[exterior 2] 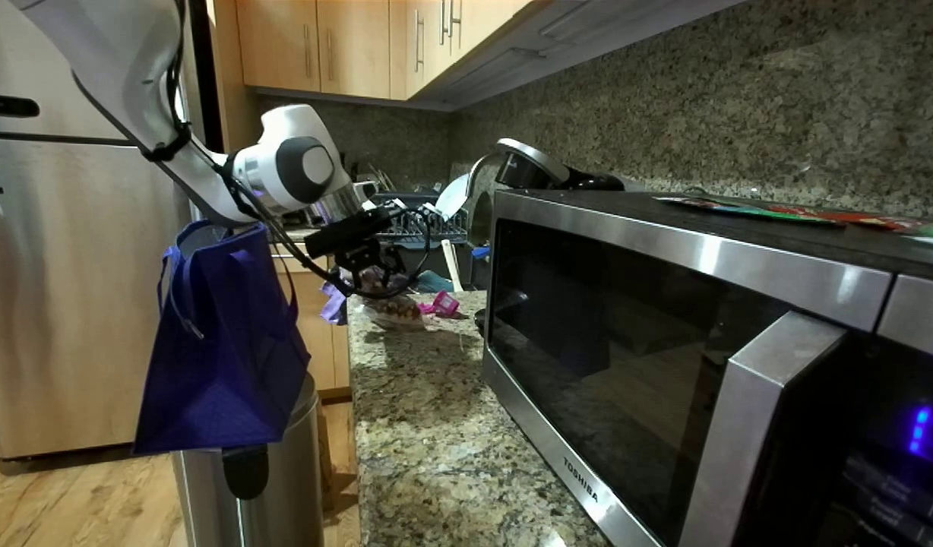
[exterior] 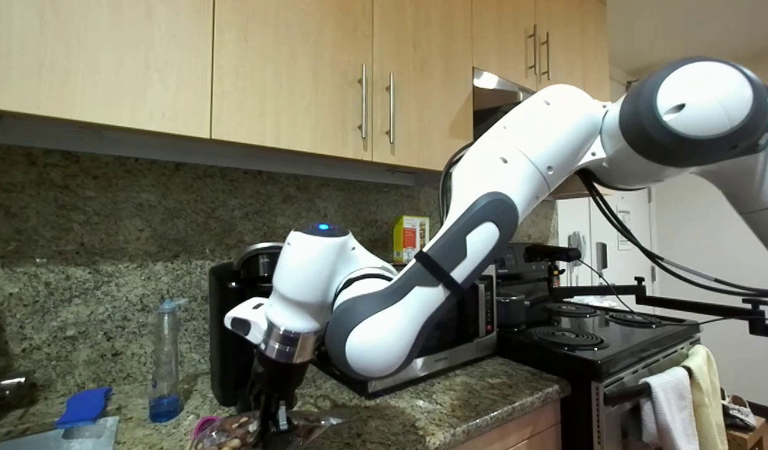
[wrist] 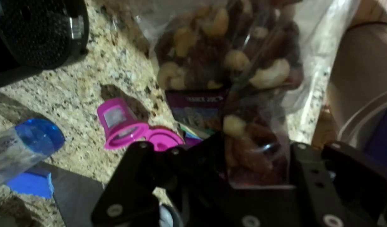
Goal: Pick the plastic bag from the counter and put it inside the blue bag
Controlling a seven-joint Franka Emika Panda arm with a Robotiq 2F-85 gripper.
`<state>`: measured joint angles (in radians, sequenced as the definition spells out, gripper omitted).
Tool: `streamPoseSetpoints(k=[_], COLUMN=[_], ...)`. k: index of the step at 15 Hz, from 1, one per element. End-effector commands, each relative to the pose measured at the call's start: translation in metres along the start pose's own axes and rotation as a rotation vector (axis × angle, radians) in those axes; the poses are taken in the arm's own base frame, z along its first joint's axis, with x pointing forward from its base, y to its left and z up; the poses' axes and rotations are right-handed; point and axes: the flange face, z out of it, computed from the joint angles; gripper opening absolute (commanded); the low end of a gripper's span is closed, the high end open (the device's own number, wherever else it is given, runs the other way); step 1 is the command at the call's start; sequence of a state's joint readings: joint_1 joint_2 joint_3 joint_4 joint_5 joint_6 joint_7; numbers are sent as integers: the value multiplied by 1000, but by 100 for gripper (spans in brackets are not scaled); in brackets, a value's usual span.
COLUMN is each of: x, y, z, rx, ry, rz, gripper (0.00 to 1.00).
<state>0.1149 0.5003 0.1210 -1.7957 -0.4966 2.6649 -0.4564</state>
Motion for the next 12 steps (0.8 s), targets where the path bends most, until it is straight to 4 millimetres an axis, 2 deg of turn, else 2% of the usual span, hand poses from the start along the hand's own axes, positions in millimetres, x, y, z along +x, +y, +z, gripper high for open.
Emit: streamPoseSetpoints(k=[1,2,4,5,6,7,9,12], x=[1,9,10,9,7,11,28,61], y=[2,0,2,2,1,-2,-17,-44], z=[-70,-30,-55,-60,-62,-59,-52,-68], rx=[-45,-14,-36,-40,-40,-22,23,64], ry=[116,63,87,88,87,92,173,257], rz=[12,9,11,12,12,7,-31,-122], gripper=[10,19,19,19,11,11,9,10])
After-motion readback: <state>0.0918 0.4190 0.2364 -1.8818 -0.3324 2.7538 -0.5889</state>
